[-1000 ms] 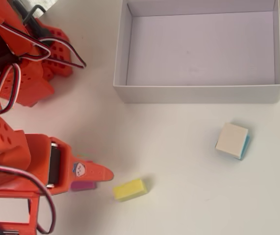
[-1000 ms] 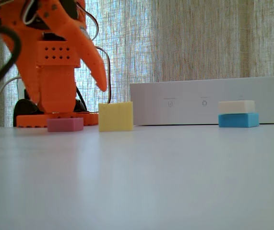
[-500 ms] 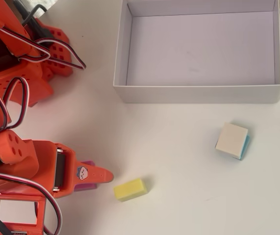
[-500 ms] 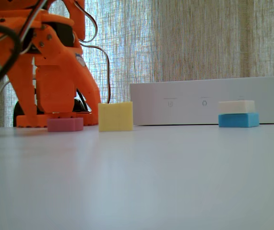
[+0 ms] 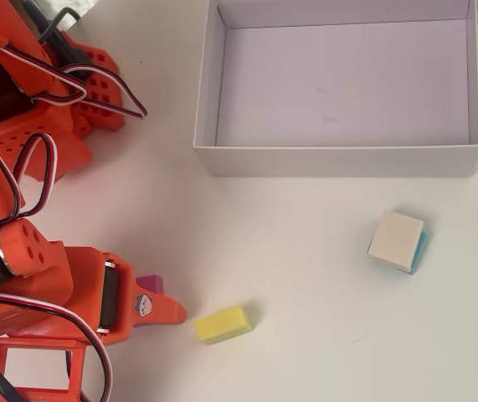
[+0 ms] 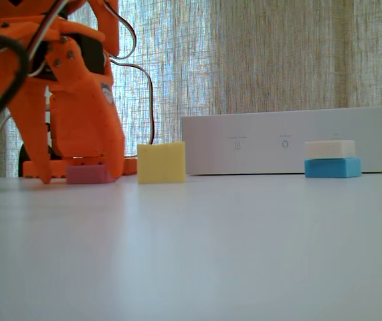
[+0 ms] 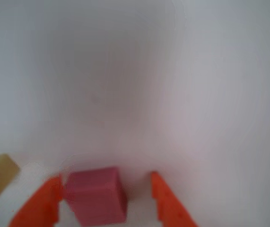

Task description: Grasp the pink cuboid and put it in the bin.

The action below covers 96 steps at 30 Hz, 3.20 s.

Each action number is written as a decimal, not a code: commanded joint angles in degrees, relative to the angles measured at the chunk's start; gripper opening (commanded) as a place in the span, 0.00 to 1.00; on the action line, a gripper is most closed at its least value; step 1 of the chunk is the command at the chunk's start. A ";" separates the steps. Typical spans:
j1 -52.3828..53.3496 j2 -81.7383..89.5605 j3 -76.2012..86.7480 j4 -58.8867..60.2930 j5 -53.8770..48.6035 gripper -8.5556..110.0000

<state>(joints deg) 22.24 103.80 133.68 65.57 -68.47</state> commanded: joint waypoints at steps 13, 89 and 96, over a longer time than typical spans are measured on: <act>-0.53 1.67 3.16 -3.08 0.44 0.25; -55.99 34.19 -26.10 8.09 78.49 0.00; -67.68 37.27 -15.64 3.08 86.40 0.00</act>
<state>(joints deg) -42.71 138.69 115.58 71.81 15.21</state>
